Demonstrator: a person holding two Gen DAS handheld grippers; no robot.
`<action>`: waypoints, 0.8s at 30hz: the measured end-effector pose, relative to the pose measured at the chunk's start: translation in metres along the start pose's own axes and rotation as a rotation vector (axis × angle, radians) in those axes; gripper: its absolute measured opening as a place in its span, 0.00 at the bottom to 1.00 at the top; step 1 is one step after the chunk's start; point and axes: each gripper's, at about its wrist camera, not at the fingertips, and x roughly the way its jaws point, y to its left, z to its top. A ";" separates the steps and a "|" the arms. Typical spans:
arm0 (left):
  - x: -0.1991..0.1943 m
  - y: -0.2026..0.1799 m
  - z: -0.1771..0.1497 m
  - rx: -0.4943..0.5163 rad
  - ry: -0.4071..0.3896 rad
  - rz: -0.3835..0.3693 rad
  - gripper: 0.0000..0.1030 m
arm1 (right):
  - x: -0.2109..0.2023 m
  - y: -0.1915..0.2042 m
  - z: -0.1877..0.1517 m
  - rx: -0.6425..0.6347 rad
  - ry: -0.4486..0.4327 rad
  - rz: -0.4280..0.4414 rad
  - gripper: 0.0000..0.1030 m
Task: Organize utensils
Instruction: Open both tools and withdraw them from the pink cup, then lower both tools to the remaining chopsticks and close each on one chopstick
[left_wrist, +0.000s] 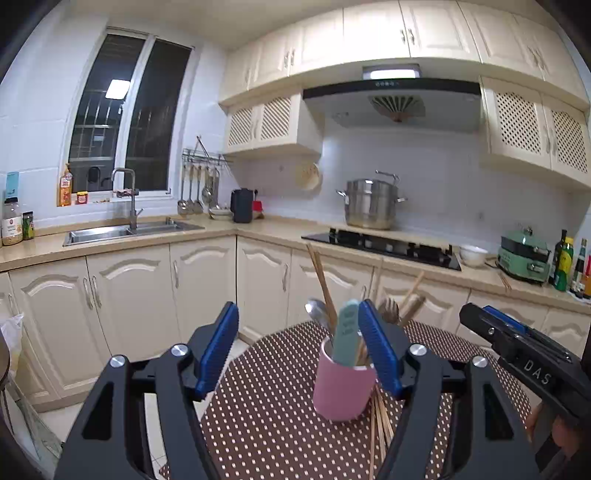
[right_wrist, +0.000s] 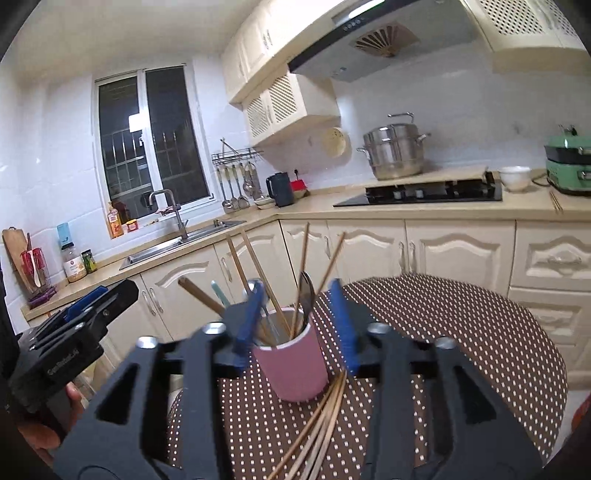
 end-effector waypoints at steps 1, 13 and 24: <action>-0.001 -0.001 -0.002 0.004 0.009 -0.002 0.65 | -0.001 -0.002 -0.002 0.004 0.008 -0.005 0.44; 0.040 -0.006 -0.044 0.002 0.390 -0.087 0.68 | -0.002 -0.035 -0.042 0.070 0.172 -0.096 0.59; 0.096 -0.020 -0.102 0.037 0.732 -0.157 0.68 | 0.025 -0.066 -0.094 0.117 0.359 -0.138 0.62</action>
